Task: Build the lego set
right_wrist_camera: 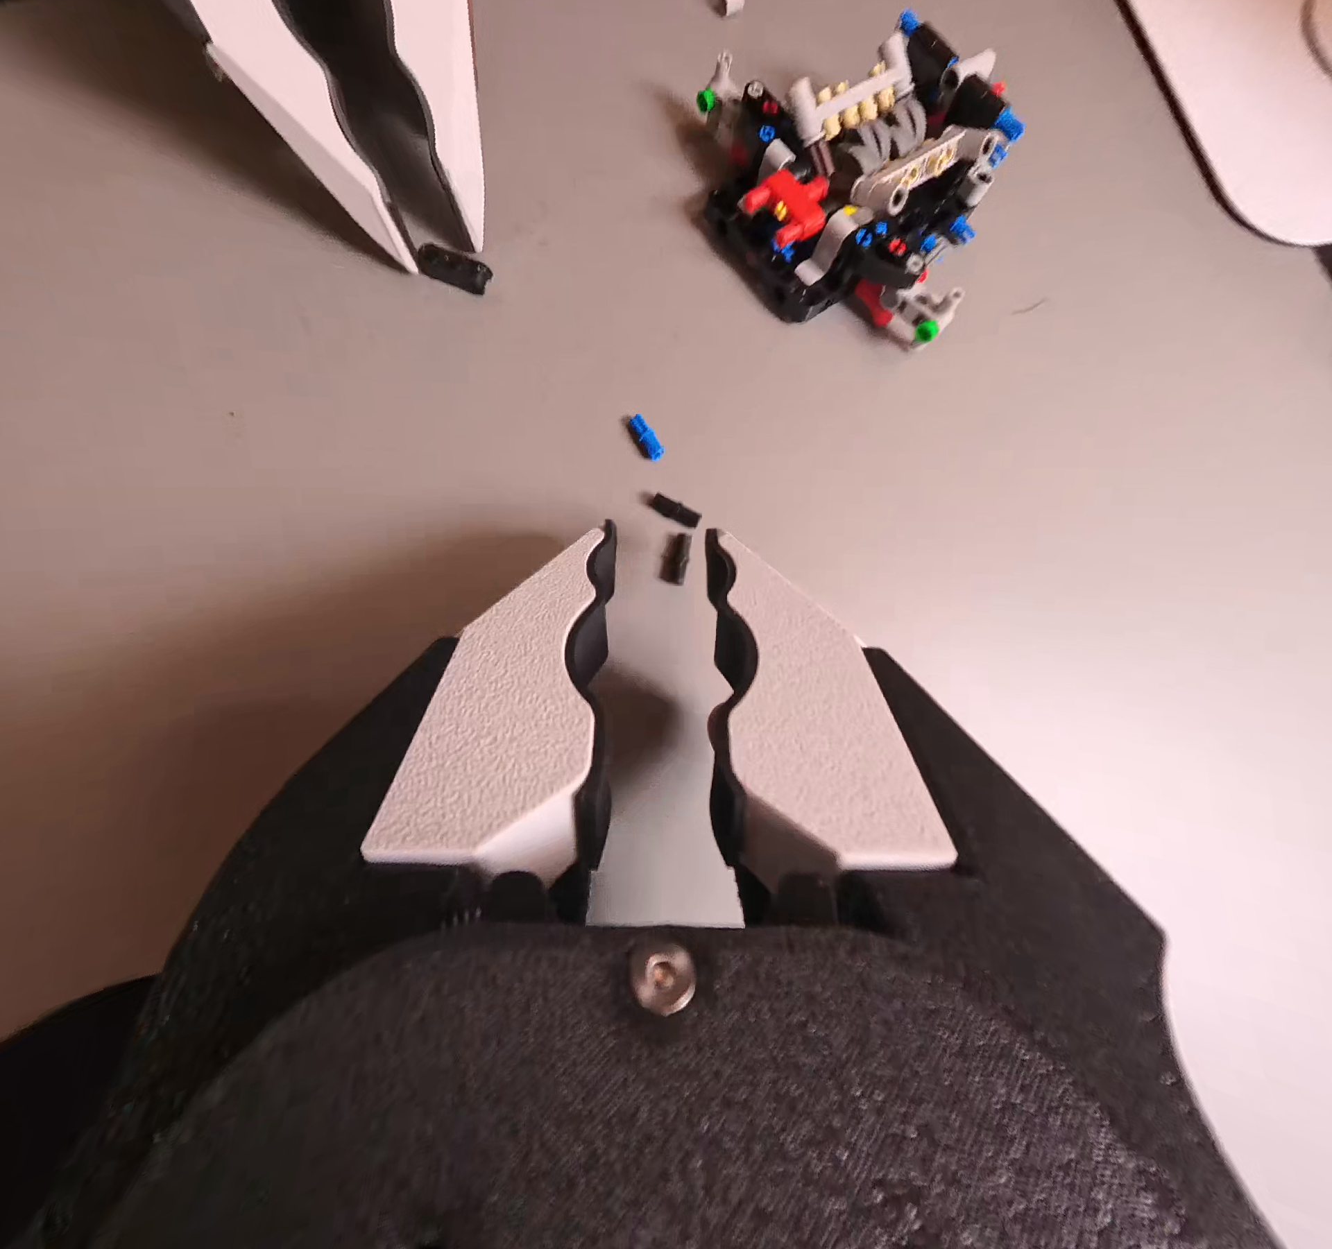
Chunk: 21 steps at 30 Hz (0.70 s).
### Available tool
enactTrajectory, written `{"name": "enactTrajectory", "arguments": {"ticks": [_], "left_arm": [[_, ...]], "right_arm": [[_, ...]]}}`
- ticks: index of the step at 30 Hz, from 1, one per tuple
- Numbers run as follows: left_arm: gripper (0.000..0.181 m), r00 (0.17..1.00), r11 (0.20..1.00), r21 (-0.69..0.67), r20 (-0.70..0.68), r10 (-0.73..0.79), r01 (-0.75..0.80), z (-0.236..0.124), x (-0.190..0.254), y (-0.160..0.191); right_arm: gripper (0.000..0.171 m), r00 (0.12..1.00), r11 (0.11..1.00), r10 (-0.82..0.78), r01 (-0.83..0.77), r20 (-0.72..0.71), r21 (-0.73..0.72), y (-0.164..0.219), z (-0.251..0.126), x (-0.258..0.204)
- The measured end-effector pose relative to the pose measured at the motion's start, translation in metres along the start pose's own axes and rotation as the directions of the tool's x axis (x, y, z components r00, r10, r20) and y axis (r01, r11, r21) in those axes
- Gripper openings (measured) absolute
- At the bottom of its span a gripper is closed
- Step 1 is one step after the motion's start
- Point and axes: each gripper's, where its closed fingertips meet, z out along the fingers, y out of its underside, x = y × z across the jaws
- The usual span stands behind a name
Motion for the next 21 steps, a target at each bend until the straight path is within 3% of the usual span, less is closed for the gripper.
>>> {"name": "enactTrajectory", "arguments": {"ticks": [12, 21], "left_arm": [[0.02, 0.994, 1.0, 0.016, -0.103, -0.022, 0.024, -0.007, 0.01, 0.001], [0.015, 0.995, 1.0, 0.01, -0.095, 0.006, -0.005, -0.002, 0.014, 0.0]], "right_arm": [[0.017, 0.999, 0.996, 0.0, -0.003, -0.037, -0.095, 0.018, 0.006, 0.0], [0.009, 0.998, 0.991, -0.028, 0.021, -0.052, -0.129, 0.017, 0.01, 0.0]]}}
